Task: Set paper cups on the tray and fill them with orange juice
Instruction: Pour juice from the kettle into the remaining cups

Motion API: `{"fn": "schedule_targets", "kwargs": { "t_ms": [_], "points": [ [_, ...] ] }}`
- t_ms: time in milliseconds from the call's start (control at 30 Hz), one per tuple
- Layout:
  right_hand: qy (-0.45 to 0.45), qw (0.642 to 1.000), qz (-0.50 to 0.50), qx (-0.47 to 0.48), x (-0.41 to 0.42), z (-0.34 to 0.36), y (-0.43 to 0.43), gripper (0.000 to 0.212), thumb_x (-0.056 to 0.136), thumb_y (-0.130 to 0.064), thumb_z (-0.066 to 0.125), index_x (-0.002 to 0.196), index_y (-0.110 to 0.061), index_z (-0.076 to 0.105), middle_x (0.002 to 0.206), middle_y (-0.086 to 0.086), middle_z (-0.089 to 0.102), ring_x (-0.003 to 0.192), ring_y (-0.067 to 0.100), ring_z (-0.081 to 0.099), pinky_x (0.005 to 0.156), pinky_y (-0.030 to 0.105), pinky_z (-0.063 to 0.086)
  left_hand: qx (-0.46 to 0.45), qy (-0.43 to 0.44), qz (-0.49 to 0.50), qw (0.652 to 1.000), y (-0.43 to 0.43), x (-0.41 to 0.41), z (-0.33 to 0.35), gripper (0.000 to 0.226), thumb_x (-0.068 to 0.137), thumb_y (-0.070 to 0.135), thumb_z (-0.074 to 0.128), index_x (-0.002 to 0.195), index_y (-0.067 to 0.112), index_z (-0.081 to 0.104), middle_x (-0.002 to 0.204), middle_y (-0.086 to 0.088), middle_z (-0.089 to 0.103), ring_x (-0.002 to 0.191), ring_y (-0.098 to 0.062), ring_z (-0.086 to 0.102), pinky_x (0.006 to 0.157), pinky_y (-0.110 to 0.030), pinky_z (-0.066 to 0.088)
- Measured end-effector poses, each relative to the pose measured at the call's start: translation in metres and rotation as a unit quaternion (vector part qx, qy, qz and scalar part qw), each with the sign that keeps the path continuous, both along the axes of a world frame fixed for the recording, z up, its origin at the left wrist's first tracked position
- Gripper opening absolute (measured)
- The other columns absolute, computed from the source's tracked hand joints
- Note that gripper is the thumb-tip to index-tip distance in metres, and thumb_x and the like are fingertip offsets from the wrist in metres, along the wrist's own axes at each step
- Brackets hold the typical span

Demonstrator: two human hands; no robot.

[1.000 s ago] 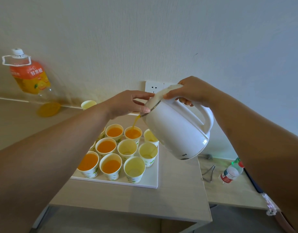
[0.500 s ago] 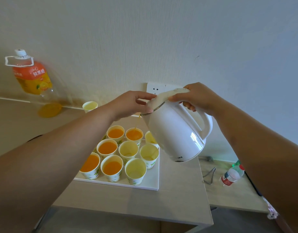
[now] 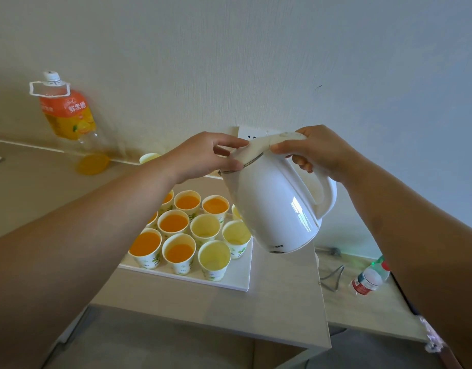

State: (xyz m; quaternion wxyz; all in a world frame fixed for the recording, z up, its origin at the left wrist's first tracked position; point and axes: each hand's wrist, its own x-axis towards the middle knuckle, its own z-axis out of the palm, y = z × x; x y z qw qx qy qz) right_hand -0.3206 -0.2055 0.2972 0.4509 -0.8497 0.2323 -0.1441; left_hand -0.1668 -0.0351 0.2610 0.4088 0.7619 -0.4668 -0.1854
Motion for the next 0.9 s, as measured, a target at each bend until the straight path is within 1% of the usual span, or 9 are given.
{"fn": "schedule_targets", "kwargs": {
  "t_ms": [133,200,367,433,500,600,667,767,900],
  "points": [
    [0.015,1.000,0.011,-0.001,-0.007,-0.001,0.007,0.033,0.074,-0.030,0.076,0.082,0.000,0.066,0.048,-0.002,0.046,0.039,0.008,0.038,0.040,0.016,0.032,0.003,0.015,0.003,1.000,0.008,-0.010,-0.004,0.044,0.081,0.027,0.074,0.120,0.044,0.060,0.122,0.010,0.062,0.110,-0.005,0.059,0.078,-0.014,0.043],
    [0.023,1.000,0.012,0.002,-0.009,-0.002,0.010,0.032,0.073,-0.029,0.076,0.081,-0.001,0.065,0.048,-0.001,0.045,0.040,0.010,0.037,0.041,0.017,0.031,0.003,0.022,0.002,1.000,0.012,-0.014,-0.006,0.045,0.081,0.027,0.075,0.120,0.043,0.060,0.122,0.009,0.063,0.110,-0.006,0.059,0.079,-0.014,0.043],
    [0.039,0.999,0.011,-0.013,-0.014,-0.004,0.021,0.029,0.073,-0.029,0.077,0.069,-0.009,0.056,0.047,-0.002,0.045,0.040,0.011,0.037,0.042,0.019,0.032,0.007,0.036,-0.007,0.999,0.021,-0.019,-0.013,0.047,0.082,0.024,0.074,0.123,0.040,0.059,0.126,0.009,0.061,0.112,-0.009,0.059,0.093,-0.027,0.046],
    [0.043,0.999,0.005,-0.011,-0.015,-0.005,0.025,0.031,0.072,-0.028,0.078,0.065,-0.012,0.052,0.046,-0.003,0.045,0.041,0.012,0.037,0.044,0.021,0.033,0.003,0.052,-0.015,0.999,0.025,-0.020,-0.013,0.047,0.082,0.021,0.074,0.122,0.040,0.060,0.122,0.011,0.063,0.109,-0.007,0.061,0.088,-0.022,0.048],
    [0.046,0.999,0.003,-0.009,-0.015,-0.007,0.031,0.033,0.072,-0.028,0.078,0.063,-0.012,0.050,0.045,-0.004,0.045,0.041,0.013,0.037,0.045,0.022,0.033,0.006,0.053,-0.018,0.998,0.031,-0.021,-0.014,0.047,0.082,0.020,0.074,0.122,0.040,0.059,0.117,0.014,0.063,0.105,-0.003,0.060,0.077,-0.013,0.046],
    [0.052,0.998,0.004,-0.028,-0.016,-0.008,0.038,0.035,0.072,-0.029,0.078,0.059,-0.012,0.050,0.043,-0.004,0.045,0.039,0.011,0.038,0.045,0.021,0.033,0.010,0.051,-0.021,0.998,0.037,-0.023,-0.017,0.048,0.083,0.020,0.073,0.126,0.036,0.059,0.111,0.016,0.062,0.097,0.005,0.059,0.068,-0.006,0.043],
    [0.051,0.998,0.003,-0.036,-0.016,-0.010,0.042,0.036,0.071,-0.029,0.079,0.059,-0.012,0.050,0.043,-0.003,0.044,0.039,0.011,0.038,0.045,0.022,0.033,0.010,0.059,-0.025,0.998,0.041,-0.024,-0.019,0.049,0.083,0.020,0.073,0.127,0.036,0.059,0.110,0.014,0.063,0.096,0.006,0.058,0.070,-0.008,0.044],
    [0.057,0.997,0.000,-0.044,-0.013,-0.012,0.048,0.038,0.070,-0.030,0.079,0.057,-0.012,0.048,0.042,-0.003,0.045,0.040,0.012,0.038,0.047,0.023,0.034,0.010,0.072,-0.026,0.997,0.046,-0.022,-0.024,0.049,0.083,0.020,0.073,0.127,0.038,0.058,0.113,0.012,0.063,0.100,-0.001,0.058,0.076,-0.017,0.045],
    [0.063,0.997,-0.002,-0.047,-0.012,-0.014,0.052,0.038,0.069,-0.032,0.079,0.057,-0.012,0.048,0.042,-0.004,0.045,0.039,0.011,0.039,0.047,0.023,0.034,0.008,0.091,-0.032,0.995,0.049,-0.019,-0.030,0.050,0.083,0.019,0.073,0.127,0.036,0.058,0.118,0.006,0.064,0.107,-0.006,0.059,0.081,-0.021,0.047]
  ]
}}
